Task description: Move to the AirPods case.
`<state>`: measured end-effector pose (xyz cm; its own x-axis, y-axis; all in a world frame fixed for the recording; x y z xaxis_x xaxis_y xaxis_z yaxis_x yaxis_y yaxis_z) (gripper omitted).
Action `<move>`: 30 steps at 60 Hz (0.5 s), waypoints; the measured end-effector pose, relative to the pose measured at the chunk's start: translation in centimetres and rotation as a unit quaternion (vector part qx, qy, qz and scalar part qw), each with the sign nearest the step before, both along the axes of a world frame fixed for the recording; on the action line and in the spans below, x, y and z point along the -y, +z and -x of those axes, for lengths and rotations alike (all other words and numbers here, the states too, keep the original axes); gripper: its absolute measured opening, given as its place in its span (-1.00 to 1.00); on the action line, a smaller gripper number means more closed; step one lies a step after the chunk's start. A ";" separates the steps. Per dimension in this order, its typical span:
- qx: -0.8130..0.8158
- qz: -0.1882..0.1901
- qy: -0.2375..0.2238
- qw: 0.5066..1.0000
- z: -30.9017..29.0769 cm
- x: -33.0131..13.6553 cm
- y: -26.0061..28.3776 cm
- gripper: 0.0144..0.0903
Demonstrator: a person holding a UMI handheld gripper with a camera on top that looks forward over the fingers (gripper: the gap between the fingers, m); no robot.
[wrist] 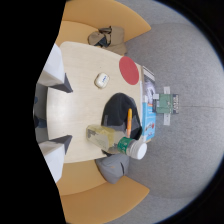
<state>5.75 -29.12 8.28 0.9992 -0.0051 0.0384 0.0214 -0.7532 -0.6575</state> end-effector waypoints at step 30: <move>-0.017 0.003 0.044 0.999 7.1 -1.8 -2.4 0.91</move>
